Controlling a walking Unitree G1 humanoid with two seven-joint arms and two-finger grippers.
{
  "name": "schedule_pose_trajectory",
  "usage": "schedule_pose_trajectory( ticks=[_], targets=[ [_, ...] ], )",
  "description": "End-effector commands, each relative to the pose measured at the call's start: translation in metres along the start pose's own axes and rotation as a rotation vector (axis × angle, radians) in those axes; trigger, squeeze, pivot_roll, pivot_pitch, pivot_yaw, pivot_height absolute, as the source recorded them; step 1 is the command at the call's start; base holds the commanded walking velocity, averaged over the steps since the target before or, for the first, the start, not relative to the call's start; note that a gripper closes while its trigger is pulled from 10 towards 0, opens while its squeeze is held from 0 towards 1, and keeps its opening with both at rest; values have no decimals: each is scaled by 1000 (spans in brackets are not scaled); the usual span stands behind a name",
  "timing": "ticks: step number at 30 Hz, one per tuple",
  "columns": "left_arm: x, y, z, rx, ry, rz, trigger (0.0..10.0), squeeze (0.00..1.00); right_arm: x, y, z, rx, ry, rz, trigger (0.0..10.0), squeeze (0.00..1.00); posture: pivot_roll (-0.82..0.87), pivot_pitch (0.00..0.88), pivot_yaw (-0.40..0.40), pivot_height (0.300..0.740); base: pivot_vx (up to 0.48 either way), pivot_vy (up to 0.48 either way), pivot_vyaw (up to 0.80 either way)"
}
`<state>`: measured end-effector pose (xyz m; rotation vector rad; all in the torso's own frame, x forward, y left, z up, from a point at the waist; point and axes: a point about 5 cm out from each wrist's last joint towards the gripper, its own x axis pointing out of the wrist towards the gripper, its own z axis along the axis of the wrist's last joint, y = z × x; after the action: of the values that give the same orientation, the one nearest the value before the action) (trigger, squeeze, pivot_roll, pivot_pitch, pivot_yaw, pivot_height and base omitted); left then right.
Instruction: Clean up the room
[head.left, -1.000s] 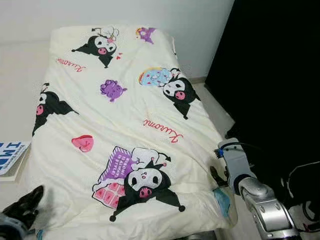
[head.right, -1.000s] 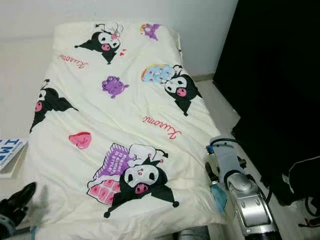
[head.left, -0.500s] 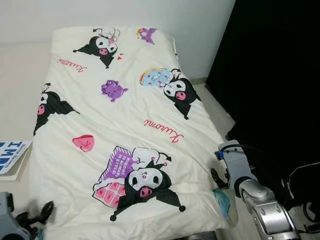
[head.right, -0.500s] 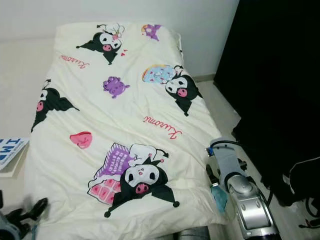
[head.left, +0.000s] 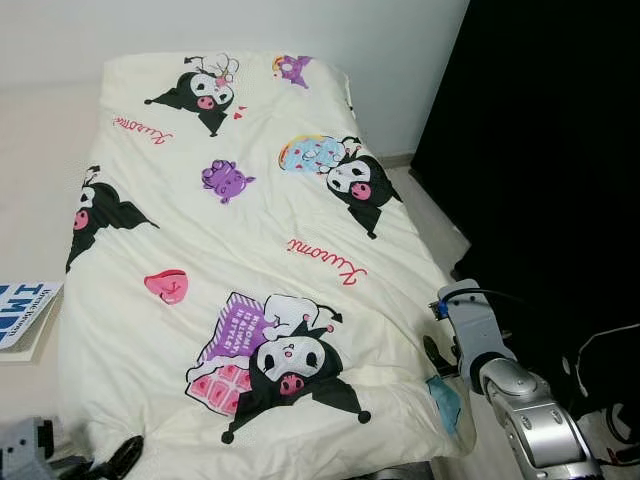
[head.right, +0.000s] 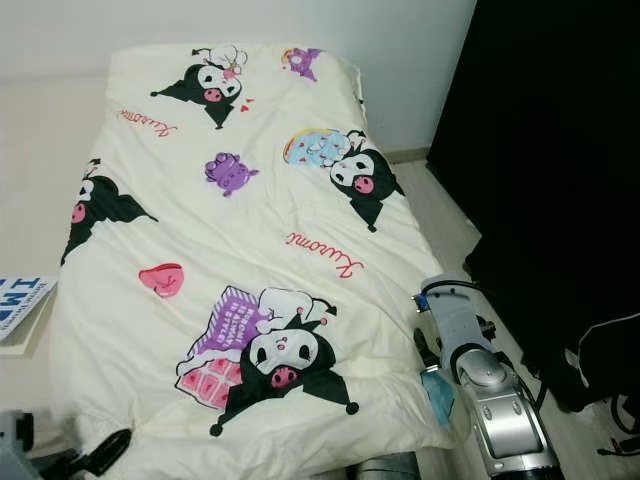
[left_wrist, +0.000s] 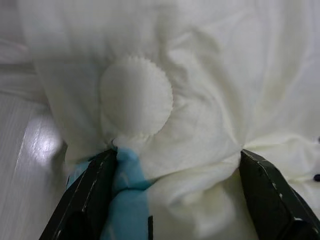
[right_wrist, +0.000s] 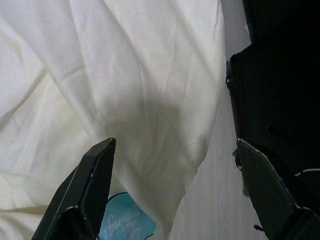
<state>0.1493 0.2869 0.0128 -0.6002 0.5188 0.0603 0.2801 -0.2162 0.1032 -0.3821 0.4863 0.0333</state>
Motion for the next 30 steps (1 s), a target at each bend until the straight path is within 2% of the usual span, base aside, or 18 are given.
schedule_pose_trajectory(
  ticks=[1, 3, 4, 5, 6, 11, 16, 17, 19, 20, 23, 25, 26, 29, 30],
  targets=[
    [-4, 4, -6, -24, 8, 5, 10000, 0, -1, -2, -8, 1, 29, -3, 10000, 0, -106, 251, -38, 580, 0, 0, 0],
    [-4, 4, -6, -23, 5, 8, 10000, 0, -1, -2, -8, 1, 29, -3, 10000, 0, -107, 252, -39, 580, 0, 0, 0],
    [-3, 6, -5, -17, -2, 16, 1059, 0, -1, -2, -8, 1, 30, -3, 10000, 0, -108, 254, -41, 580, 0, 0, 0],
    [-3, 6, -5, -17, -2, 16, 1059, 0, -1, -2, -8, 1, 30, -3, 10000, 0, -108, 254, -41, 580, 0, 0, 0],
    [-3, 7, -4, -12, -8, 25, 0, 0, -2, -2, -8, 1, 31, -4, 10000, 0, -109, 254, -42, 580, 0, 0, 0],
    [-3, 15, -2, 36, -5, 91, 0, 0, -2, -4, -8, 1, 31, -9, 10000, 0, -111, 253, -41, 580, 0, 0, 0],
    [-4, 34, -7, 159, 65, 258, 0, 0, -2, -4, -8, 2, 31, -12, 10000, 0, -111, 253, -41, 580, 0, 0, 0],
    [-5, 36, -8, 196, 86, 274, 0, 0, -2, -4, -8, 2, 32, -13, 10000, 0, -111, 253, -39, 580, 0, 0, 0],
    [-5, 36, -8, 196, 86, 274, 0, 0, -2, -4, -8, 2, 32, -13, 10000, 0, -111, 253, -39, 580, 0, 0, 0],
    [-6, 38, -10, 241, 110, 302, 0, 0, -2, -4, -8, 2, 33, -13, 10000, 0, -112, 253, -38, 580, 0, 0, 0],
    [-7, 40, -9, 273, 118, 322, 0, 0, -2, -4, -9, 2, 34, -14, 10000, 0, -111, 253, -38, 580, 0, 0, 0],
    [-9, 44, -6, 375, 142, 375, 0, 0, -2, -4, -9, 2, 34, -14, 10000, 0, -110, 253, -39, 580, 0, 0, 0],
    [-9, 44, -6, 375, 142, 375, 0, 0, -2, -4, -9, 2, 34, -14, 10000, 0, -110, 253, -39, 580, 0, 0, 0],
    [-19, 56, 0, 539, 217, 478, 0, 0, -1, -3, -9, 1, 35, -11, 10000, 0, -103, 253, -37, 580, 0, 0, 0],
    [-19, 56, 0, 539, 217, 478, 0, 0, -1, -3, -9, 1, 35, -11, 10000, 0, -103, 253, -37, 580, 0, 0, 0]
  ],
)
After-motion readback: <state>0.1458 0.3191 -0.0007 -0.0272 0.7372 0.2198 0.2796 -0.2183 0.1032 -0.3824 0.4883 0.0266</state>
